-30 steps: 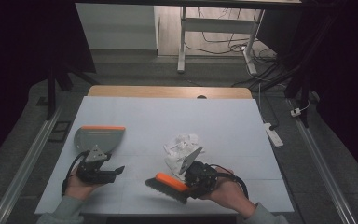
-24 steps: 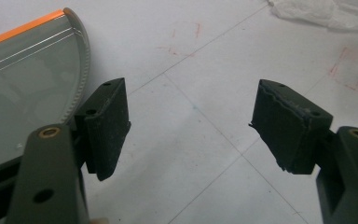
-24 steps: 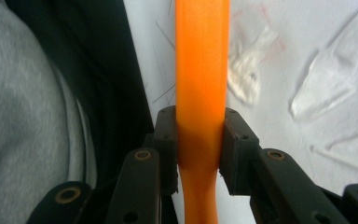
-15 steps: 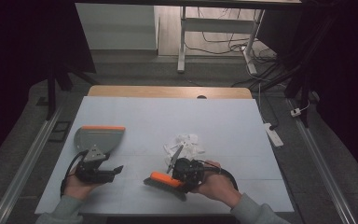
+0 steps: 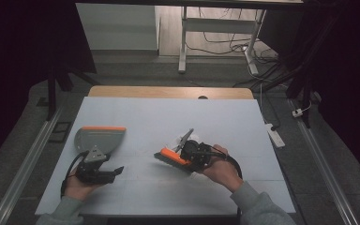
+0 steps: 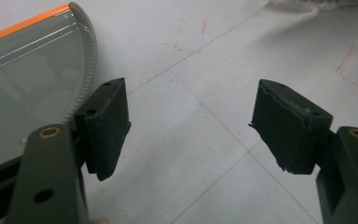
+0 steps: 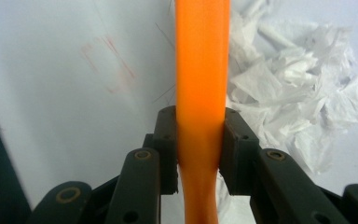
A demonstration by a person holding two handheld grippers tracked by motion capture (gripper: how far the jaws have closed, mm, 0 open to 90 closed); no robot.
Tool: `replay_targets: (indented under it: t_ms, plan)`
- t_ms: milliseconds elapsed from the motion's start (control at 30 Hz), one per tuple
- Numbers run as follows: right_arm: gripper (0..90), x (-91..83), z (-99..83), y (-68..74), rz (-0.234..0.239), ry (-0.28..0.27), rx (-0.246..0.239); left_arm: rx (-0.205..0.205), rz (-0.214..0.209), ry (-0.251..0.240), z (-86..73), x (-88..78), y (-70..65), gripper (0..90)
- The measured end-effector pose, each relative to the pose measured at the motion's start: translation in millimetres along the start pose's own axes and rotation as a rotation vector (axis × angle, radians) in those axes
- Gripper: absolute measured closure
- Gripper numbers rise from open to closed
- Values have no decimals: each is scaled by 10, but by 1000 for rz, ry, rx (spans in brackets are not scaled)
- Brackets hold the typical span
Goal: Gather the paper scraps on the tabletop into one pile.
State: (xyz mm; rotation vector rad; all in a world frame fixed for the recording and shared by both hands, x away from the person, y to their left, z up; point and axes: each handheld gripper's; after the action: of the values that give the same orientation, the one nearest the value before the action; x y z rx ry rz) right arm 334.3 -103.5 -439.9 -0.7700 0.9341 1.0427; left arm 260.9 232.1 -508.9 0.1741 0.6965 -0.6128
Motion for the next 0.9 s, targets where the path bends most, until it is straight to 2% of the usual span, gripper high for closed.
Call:
replay_targets:
  t_ms: [167,300,433,500,567,700,767,833,900]
  plan:
    - [703,-274,-77,-14,8,-114,51,1,2,1,-1,1,-8,280]
    - [703,-511,-216,-77,-35,-176,82,2,2,3,-2,5,-15,279]
    - [703,-679,-430,-192,-68,-182,160,1,2,2,-4,2,-11,279]
    - [703,-723,-594,-251,-92,-161,221,1,1,2,-5,-2,-8,280]
    - [703,-729,-748,-280,-103,-128,250,0,2,-1,-6,-2,-6,280]
    - [703,-711,-1018,-302,-109,-73,268,2,3,2,-4,2,-8,280]
    - [703,-682,-1110,-293,-109,-56,258,2,2,2,-2,6,-15,280]
    - [703,-635,-1161,-266,-99,-46,223,4,1,5,-1,11,-20,279]
    - [703,-581,-1178,-220,-73,-35,151,5,3,6,-2,15,-26,280]
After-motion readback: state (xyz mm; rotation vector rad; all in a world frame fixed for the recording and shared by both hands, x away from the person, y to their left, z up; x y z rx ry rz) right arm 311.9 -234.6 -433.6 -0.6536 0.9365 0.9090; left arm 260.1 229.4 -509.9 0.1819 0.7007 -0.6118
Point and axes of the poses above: each handheld gripper's, and its own axes: x roughly forward along the jaws, z roughly out of its top, y roughly to its left, and after that the axes turned 4 degrees about -y, right-handed
